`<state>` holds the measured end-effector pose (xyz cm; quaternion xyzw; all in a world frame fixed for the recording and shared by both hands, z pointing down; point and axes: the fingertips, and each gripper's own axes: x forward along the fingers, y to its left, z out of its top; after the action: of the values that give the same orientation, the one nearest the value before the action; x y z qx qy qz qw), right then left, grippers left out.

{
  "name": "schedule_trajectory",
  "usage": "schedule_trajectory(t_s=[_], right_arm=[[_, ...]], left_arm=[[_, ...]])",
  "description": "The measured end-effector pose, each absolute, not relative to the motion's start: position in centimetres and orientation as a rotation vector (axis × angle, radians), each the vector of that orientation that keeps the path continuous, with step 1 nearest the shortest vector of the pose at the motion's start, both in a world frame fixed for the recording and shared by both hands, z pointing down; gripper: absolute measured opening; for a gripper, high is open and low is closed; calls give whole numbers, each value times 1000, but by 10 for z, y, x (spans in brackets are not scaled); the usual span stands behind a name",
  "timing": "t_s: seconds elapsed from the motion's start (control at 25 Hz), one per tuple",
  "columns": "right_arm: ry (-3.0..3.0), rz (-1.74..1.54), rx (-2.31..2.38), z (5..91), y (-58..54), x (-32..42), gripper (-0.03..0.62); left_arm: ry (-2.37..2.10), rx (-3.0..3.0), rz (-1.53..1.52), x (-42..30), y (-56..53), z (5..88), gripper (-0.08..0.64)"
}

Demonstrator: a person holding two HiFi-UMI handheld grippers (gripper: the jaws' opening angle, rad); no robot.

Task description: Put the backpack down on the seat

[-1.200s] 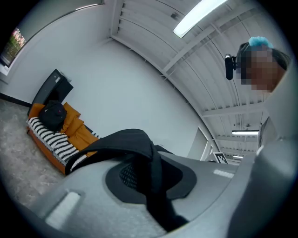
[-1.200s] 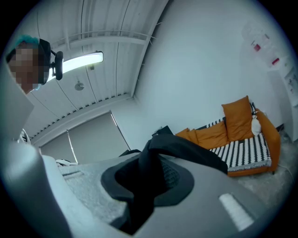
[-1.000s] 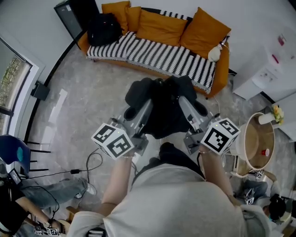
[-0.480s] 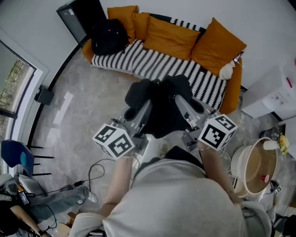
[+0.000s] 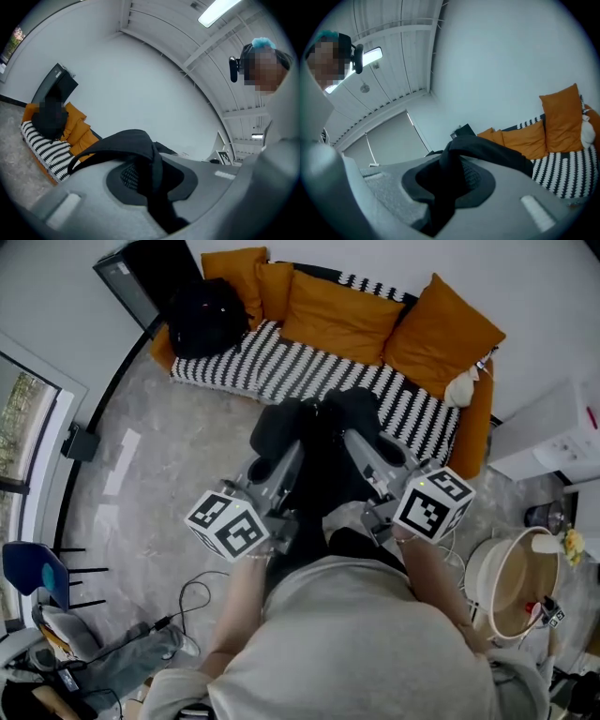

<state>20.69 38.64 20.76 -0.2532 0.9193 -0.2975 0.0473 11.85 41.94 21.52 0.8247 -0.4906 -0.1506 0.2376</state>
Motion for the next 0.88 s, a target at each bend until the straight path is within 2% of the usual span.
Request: schedule_trajectory(t_s=[0.32, 0.88], right_arm=[[2784, -887, -821, 212, 302, 174, 61], [2645, -938, -985, 217, 122, 55, 61]], left_arm=[[-1306, 2262, -417, 84, 329, 223, 51], [-1174, 2286, -312, -45, 139, 224, 51]])
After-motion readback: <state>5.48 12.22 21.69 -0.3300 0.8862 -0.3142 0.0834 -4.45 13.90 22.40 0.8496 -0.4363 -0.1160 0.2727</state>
